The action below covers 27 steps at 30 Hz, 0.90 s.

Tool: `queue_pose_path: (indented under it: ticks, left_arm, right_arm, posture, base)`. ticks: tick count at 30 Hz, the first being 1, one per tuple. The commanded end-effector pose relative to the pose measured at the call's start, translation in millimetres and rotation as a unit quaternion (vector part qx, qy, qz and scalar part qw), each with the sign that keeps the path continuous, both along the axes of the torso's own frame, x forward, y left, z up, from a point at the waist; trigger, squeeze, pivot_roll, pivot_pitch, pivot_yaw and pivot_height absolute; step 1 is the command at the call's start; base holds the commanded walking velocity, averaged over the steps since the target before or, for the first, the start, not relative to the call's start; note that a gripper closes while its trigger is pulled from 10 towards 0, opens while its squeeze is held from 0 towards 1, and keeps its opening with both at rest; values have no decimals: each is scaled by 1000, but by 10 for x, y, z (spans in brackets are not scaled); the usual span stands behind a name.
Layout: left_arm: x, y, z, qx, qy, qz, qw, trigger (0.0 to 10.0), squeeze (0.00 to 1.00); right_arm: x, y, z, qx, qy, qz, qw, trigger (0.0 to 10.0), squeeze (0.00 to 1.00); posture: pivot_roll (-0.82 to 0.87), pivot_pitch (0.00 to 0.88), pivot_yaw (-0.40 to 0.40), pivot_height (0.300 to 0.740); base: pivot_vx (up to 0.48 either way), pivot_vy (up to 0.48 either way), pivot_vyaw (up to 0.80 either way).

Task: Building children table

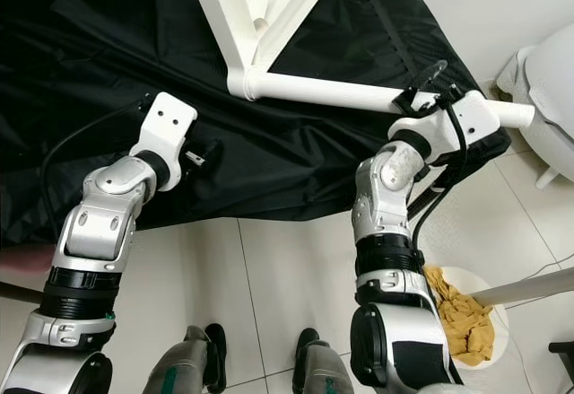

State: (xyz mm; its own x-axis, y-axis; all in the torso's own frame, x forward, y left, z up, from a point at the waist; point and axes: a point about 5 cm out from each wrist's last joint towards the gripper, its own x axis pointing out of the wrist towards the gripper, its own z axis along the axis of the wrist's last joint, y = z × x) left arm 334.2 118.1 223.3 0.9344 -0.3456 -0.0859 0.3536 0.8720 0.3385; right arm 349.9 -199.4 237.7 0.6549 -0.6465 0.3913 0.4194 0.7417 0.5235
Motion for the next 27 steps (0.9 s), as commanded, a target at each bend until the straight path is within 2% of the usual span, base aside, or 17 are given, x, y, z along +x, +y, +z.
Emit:
queue_pose_path:
  ticks: [1, 3, 5, 6, 7, 8, 9, 11, 12, 15, 16, 17, 18, 20, 21, 23, 27]
  left_arm:
    - [22, 73, 10, 0, -19, 60, 998, 10000, 0]
    - [22, 86, 19, 2, -22, 61, 998, 10000, 0]
    - [22, 90, 21, 6, -24, 62, 998, 10000, 0]
    - [20, 113, 7, 9, -21, 63, 998, 10000, 0]
    - [20, 113, 7, 9, -21, 63, 998, 10000, 0]
    - [20, 130, -5, 14, -20, 63, 998, 10000, 0]
    - [20, 130, -5, 14, -20, 63, 998, 10000, 0]
    - [27, 121, -17, 18, -18, 57, 998, 10000, 0]
    - [33, 109, -17, 18, -17, 54, 998, 10000, 0]
    - [37, 102, -17, 17, -17, 52, 998, 10000, 0]
    - [41, 111, -2, 19, -19, 52, 998, 10000, 0]
    - [42, 115, 4, 17, -20, 52, 998, 10000, 0]
    - [42, 115, 4, 17, -20, 52, 998, 10000, 0]
    - [42, 124, 10, 19, -21, 54, 998, 10000, 0]
    - [42, 124, 10, 19, -21, 54, 998, 10000, 0]
    - [33, 143, 7, 23, -21, 57, 998, 10000, 0]
    - [31, 149, 5, 21, -21, 58, 998, 10000, 0]
  right_arm:
    - [-65, -4, -750, -80, 188, 6, 979, 10000, 0]
    - [-129, 32, -739, -122, 168, 4, 978, 10000, 0]
    - [-165, 45, -762, -114, 155, 16, 981, 10000, 0]
    - [-296, -55, -991, -22, 180, 2, 983, 10000, 0]
    - [-296, -55, -991, -22, 180, 2, 983, 10000, 0]
    - [-402, -103, -1168, 84, 177, 11, 980, 10000, 0]
    - [-402, -103, -1168, 84, 177, 11, 980, 10000, 0]
    - [-470, -45, -1349, 173, 174, 60, 968, 10000, 0]
    - [-472, -15, -1368, 191, 170, 73, 964, 10000, 0]
    - [-478, -1, -1383, 200, 172, 76, 962, 10000, 0]
    - [-450, 135, -1402, 261, 161, 140, 942, 10000, 0]
    - [-430, 207, -1384, 276, 149, 174, 933, 10000, 0]
    - [-430, 207, -1384, 276, 149, 174, 933, 10000, 0]
    - [-423, 355, -1279, 270, 119, 232, 927, 10000, 0]
    - [-423, 355, -1279, 270, 119, 232, 927, 10000, 0]
    - [-434, 508, -1203, 287, 89, 289, 909, 10000, 0]
    - [-446, 570, -1150, 297, 63, 325, 896, 10000, 0]
  posture:
    - [83, 278, 19, 740]
    - [84, 278, 19, 740]
    - [84, 278, 19, 740]
    - [80, 282, 36, 740]
    - [80, 282, 36, 740]
    - [72, 283, 44, 740]
    - [72, 283, 44, 740]
    - [66, 284, 50, 740]
    - [64, 284, 52, 740]
    - [64, 285, 53, 740]
    - [66, 287, 57, 740]
    - [66, 287, 57, 740]
    - [66, 287, 57, 740]
    - [68, 286, 59, 740]
    - [68, 286, 59, 740]
    - [74, 287, 57, 740]
    - [76, 286, 56, 740]
  base:
    - [0, 0, 0]
    - [0, 0, 0]
    - [0, 0, 0]
    - [0, 0, 0]
    - [0, 0, 0]
    - [0, 0, 0]
    - [0, 0, 0]
    - [0, 0, 0]
    - [0, 0, 0]
    - [0, 0, 0]
    - [0, 0, 0]
    - [0, 0, 0]
    - [0, 0, 0]
    - [0, 0, 0]
    - [0, 0, 0]
    - [0, 0, 0]
    - [0, 0, 0]
